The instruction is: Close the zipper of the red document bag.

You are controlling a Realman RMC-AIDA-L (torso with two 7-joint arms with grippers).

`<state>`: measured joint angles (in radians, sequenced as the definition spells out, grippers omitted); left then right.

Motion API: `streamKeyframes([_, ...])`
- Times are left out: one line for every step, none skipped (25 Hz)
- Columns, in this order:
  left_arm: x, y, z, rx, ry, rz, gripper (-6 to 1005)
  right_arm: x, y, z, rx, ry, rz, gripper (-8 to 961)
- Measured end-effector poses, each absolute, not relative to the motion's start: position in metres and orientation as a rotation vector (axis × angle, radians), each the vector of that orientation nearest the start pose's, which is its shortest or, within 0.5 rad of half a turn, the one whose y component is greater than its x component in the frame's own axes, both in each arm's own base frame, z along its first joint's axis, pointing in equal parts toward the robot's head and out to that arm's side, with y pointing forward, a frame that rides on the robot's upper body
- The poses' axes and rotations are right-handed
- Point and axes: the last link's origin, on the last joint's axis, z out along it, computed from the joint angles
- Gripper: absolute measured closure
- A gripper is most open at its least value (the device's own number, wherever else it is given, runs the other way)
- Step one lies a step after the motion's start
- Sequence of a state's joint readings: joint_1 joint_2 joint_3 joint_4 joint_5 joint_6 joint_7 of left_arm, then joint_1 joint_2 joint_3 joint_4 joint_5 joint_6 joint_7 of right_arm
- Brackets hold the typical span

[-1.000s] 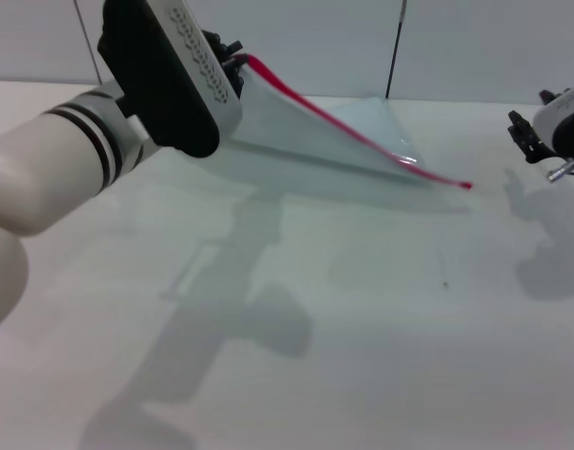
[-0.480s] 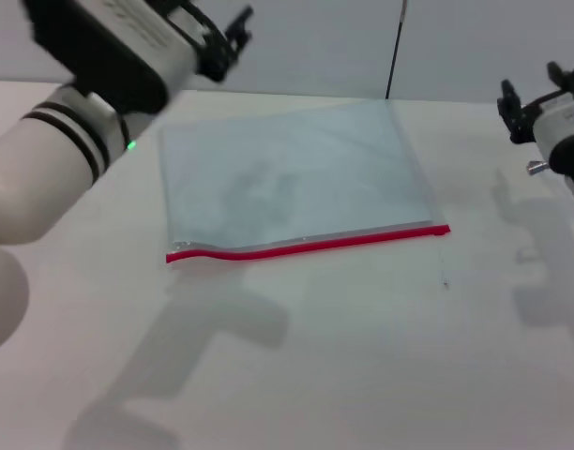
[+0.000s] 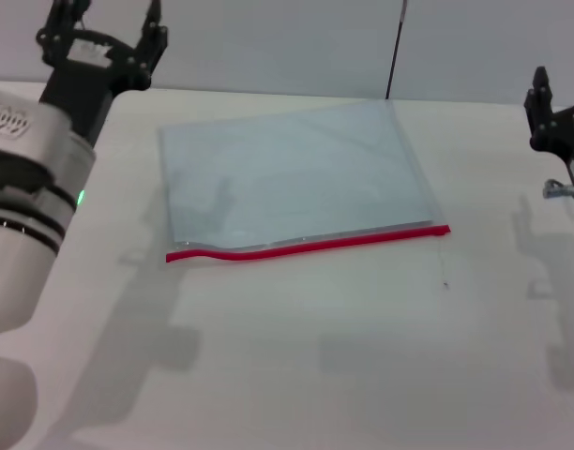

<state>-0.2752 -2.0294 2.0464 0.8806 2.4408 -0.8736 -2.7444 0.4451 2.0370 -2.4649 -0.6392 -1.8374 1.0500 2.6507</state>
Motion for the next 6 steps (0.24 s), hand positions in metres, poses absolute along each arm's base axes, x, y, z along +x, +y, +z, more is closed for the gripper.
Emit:
streamKeyframes([-0.229,0.362,0.008,-1.538,-0.247,-0.71,251,0.25,0.355,-0.036,-1.531,0.394,0.623,393])
streamKeyframes([-0.233,0.362,0.006,-1.542,-0.268,-0.707,244,0.251,0.351,-0.036,-1.528,0.392,0.633,393])
streamKeyframes([-0.236,0.361,0.004,-1.542,-0.286,-0.705,244,0.252,0.348,-0.037,-1.526,0.389,0.641,393])
streamKeyframes([-0.24,0.361,0.002,-1.544,-0.306,-0.699,244,0.252,0.344,-0.038,-1.522,0.385,0.648,393])
streamKeyframes([-0.242,0.36,0.0,-1.546,-0.321,-0.697,244,0.253,0.341,-0.039,-1.521,0.382,0.655,393])
streamKeyframes([-0.244,0.36,-0.001,-1.548,-0.331,-0.695,244,0.254,0.338,-0.04,-1.516,0.386,0.66,393])
